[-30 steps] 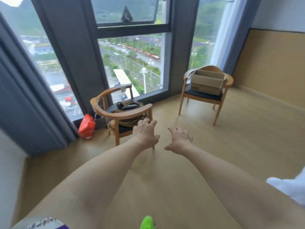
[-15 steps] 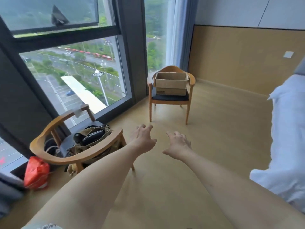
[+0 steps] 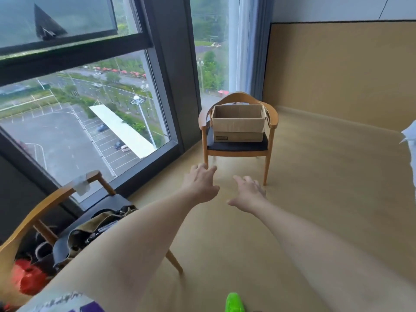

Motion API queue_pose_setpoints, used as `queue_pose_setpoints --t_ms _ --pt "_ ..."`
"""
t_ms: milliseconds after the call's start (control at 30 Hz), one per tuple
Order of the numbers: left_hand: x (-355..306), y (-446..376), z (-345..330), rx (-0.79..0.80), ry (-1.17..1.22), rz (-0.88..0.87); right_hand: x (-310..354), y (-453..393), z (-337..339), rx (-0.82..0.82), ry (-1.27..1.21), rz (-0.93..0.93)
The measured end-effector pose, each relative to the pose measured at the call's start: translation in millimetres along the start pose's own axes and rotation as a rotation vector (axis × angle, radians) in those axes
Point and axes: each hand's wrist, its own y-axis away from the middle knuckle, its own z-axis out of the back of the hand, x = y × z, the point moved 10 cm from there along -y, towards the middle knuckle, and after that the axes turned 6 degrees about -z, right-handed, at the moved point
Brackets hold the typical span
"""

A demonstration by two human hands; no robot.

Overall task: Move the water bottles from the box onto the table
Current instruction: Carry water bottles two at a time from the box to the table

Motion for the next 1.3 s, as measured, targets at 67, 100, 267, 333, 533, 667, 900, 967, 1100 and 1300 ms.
queue_pose_setpoints --t_ms 67,100,267,333,533,667,900,967,1100,1300 --pt "1 -45 8 -0.015 0.003 0.010 3 -41 18 -0.002 -0.006 -0.002" --pt "0 -64 10 -0.019 0.017 0.016 4 -60 25 -0.002 -0.003 -0.001" --pt "-15 -153 4 0.022 0.023 -0.062 1 -142 40 0.034 0.029 -0.013" --pt "-18 -190 2 0.033 0.032 -0.082 -3 -176 41 0.053 0.037 -0.031" --pt "-12 -314 -20 0.076 0.020 -0.139 -16 -300 57 0.055 0.027 -0.093" --pt "3 -417 -39 0.088 0.021 -0.151 -21 -403 73 0.030 0.024 -0.131" --pt "33 -586 -52 0.182 0.007 -0.139 -18 -555 108 0.043 -0.010 -0.209" --pt "41 -623 -51 0.181 0.032 -0.113 -17 -588 118 0.038 -0.034 -0.219" --pt "57 -679 -66 0.231 0.061 -0.067 -17 -648 122 0.082 -0.034 -0.236" --pt "83 -746 -105 0.343 0.036 -0.033 -11 -747 117 0.155 -0.001 -0.214"
